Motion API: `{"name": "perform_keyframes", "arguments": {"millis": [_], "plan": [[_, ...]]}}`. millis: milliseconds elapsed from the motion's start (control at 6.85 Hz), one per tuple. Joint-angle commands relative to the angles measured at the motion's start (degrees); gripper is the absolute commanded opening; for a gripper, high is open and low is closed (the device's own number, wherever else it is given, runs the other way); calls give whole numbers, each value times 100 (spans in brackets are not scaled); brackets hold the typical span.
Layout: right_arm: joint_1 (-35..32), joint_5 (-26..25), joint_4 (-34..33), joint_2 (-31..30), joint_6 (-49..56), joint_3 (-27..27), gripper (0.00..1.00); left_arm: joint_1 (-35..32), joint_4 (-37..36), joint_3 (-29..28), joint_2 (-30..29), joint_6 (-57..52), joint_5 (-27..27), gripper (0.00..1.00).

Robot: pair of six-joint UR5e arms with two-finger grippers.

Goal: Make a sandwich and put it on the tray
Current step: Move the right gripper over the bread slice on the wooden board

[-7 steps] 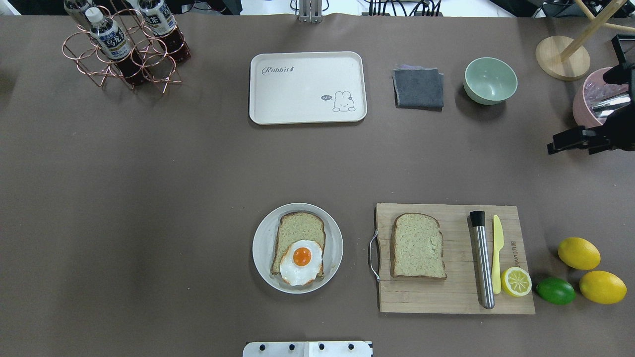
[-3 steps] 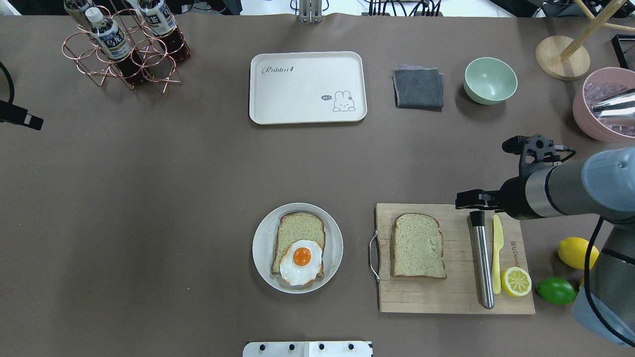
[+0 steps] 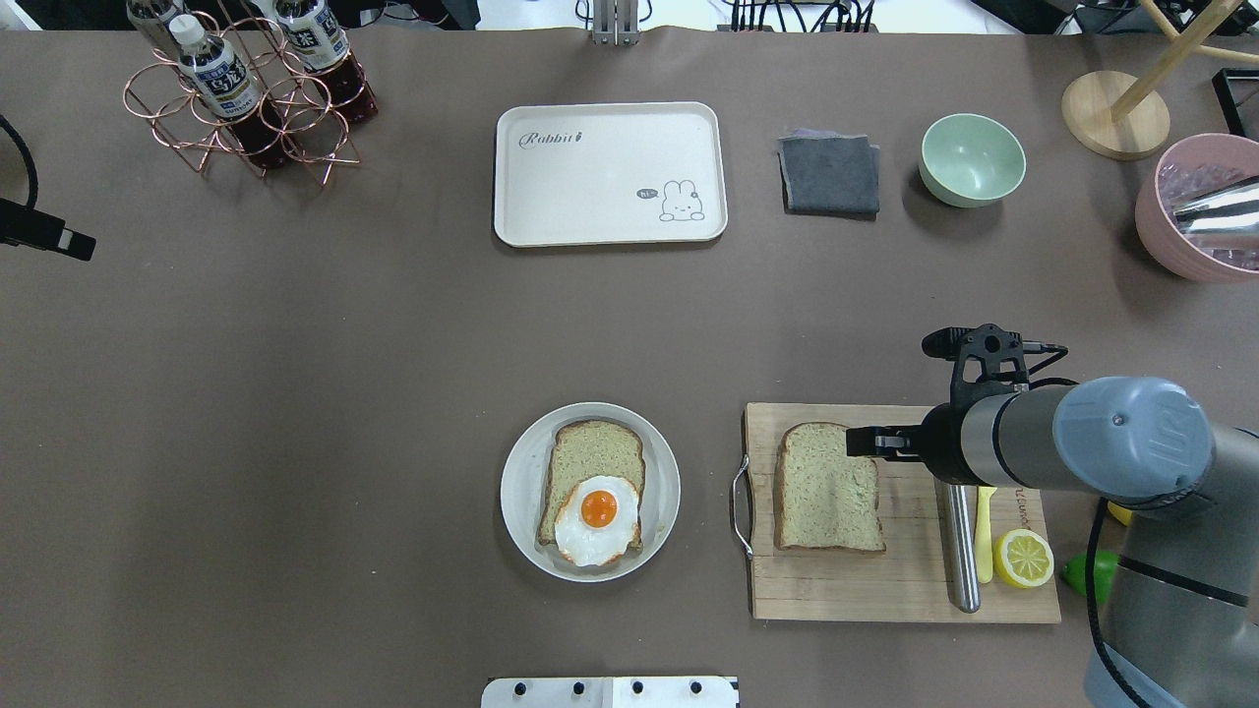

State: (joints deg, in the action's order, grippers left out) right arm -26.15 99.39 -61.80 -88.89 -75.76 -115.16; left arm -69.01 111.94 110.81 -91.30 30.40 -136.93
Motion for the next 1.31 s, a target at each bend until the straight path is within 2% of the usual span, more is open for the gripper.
{"name": "perform_keyframes", "arguments": {"millis": [0,146,438,1168], "plan": [[22,-25,1,276,35,345,63,2,3,11,7,1,0,98],[22,-25,9,276,53,397,62,2,3,11,7,1,0,98],[5,-7,447,23,79,389,60,2,3,37,-2,1,0,98],[66,-77,458,30,0,389,52,2,3,81,7,-7,0,98]]}}
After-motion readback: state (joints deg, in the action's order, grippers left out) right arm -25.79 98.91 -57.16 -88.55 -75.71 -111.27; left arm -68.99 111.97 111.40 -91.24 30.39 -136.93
